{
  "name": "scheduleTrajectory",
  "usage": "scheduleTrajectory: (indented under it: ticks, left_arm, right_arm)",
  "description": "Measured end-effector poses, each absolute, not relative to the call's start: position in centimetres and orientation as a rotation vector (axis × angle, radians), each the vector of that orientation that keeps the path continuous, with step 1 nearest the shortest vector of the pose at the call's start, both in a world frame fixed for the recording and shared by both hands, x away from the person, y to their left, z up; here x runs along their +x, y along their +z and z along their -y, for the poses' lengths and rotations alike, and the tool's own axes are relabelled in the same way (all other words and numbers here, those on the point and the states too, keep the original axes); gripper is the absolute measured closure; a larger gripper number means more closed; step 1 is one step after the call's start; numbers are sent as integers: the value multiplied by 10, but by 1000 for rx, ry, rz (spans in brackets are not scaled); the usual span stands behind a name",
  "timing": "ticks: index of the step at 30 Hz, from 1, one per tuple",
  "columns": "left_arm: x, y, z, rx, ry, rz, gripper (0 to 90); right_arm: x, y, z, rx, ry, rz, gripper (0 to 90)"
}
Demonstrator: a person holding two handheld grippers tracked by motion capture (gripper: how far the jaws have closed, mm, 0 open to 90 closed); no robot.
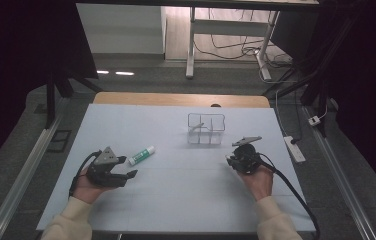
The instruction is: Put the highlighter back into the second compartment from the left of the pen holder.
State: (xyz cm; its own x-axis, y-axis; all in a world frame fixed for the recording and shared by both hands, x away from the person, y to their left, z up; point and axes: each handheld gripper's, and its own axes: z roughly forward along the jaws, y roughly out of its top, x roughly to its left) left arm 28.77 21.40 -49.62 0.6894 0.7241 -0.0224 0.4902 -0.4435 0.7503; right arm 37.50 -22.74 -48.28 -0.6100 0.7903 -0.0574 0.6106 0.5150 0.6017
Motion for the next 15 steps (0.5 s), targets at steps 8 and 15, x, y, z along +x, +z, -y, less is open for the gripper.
scheduleTrajectory:
  ticks: [8,15]
  left_arm:
    - [288,-497,-214,2132,390,-931,322]
    - [288,-497,-214,2134,390,-930,322]
  right_arm:
    - [373,-475,233,1159,833,-2401,783]
    - [372,-469,236,1160,902,-2374,783]
